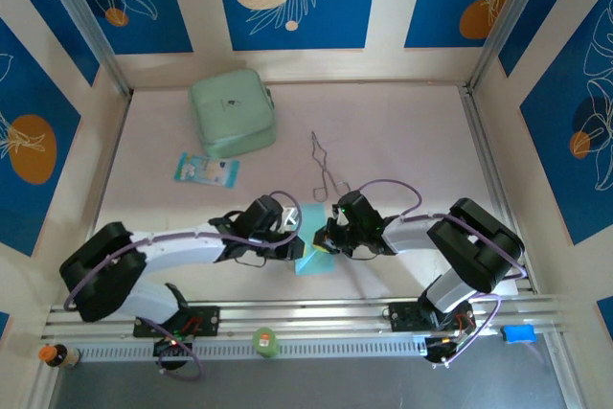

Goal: Fold a paper plane with a square sheet of paper (pick it up from the middle)
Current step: Fold the triangle at the bottom-center of the table.

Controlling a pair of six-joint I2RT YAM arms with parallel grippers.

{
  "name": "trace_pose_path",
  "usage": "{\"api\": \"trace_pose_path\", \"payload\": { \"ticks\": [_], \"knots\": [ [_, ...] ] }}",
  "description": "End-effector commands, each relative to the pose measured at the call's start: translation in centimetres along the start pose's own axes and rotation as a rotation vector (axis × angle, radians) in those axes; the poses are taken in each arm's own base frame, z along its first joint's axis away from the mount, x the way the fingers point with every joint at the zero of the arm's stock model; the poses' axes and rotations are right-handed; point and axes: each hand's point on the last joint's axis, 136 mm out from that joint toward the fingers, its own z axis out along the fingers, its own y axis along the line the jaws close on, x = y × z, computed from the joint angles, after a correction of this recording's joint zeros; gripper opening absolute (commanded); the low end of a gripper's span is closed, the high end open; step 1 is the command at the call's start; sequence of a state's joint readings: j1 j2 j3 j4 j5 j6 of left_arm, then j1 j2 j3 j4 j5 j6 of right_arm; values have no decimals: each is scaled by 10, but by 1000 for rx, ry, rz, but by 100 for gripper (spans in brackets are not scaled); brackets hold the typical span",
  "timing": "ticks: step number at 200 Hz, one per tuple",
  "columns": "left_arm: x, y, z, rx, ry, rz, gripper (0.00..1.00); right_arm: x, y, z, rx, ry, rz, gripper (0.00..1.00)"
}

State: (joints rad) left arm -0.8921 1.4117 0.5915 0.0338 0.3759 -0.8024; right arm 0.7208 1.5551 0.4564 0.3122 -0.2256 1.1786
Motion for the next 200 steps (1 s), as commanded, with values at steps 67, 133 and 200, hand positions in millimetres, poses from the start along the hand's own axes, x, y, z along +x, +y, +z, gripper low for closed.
{"api": "trace_pose_path", "payload": {
  "ticks": [67,133,200],
  "knots": [
    [39,63,30,-131,114,-121,3,3,-9,-4,51,10,-29,3],
    [47,74,31,-154,122,-132,3,22,19,2,22,77,-153,2],
    [51,81,26,-197,134,-122,0,12,-24,11,97,63,-34,1]
  ]
}}
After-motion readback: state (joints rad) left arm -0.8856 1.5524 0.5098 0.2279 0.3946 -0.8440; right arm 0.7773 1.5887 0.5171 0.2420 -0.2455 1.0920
